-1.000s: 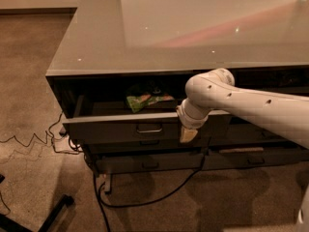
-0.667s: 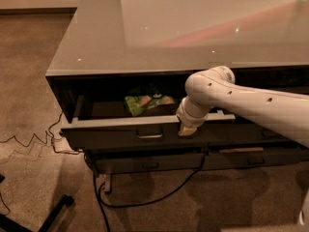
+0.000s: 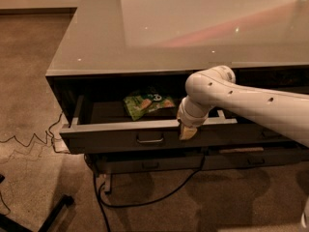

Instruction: Open top drawer

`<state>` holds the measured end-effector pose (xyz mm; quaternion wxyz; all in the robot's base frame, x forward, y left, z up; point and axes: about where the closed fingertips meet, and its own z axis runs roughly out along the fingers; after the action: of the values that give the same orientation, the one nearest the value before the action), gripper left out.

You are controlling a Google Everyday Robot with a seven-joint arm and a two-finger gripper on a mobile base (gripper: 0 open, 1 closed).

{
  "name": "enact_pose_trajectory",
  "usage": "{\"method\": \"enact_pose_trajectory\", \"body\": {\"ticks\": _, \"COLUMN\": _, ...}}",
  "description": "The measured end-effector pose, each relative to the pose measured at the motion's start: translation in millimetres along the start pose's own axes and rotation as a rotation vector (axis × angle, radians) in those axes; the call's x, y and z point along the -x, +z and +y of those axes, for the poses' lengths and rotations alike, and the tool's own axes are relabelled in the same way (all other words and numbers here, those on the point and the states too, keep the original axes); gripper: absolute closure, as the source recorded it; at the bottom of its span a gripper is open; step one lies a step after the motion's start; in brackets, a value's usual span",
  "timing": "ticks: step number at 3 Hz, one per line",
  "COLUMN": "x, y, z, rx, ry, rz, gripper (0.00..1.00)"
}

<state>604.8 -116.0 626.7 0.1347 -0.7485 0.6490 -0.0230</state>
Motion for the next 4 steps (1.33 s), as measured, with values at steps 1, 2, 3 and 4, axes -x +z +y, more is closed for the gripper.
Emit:
{"method": "enact_pose_trajectory", "body": {"ticks": 1, "x": 0.0, "y": 0.0, "z": 0.0, "rx": 0.000, "ry": 0.000, "rz": 0.000, "gripper": 0.62}}
{"method": "enact_pose_trajectory", "body": {"ticks": 2, "x": 0.0, "y": 0.1, "z": 0.0, "rx": 0.000, "ry": 0.000, "rz": 0.000, "gripper": 0.38}}
{"method": "enact_pose_trajectory", "body": {"ticks": 3, "x": 0.0, "y": 0.1, "z": 0.0, "rx": 0.000, "ry": 0.000, "rz": 0.000, "gripper": 0.16}}
{"method": "enact_pose_trajectory", "body": {"ticks": 4, "x": 0.0, "y": 0.1, "z": 0.0, "rx": 0.000, "ry": 0.000, "rz": 0.000, "gripper": 0.00}}
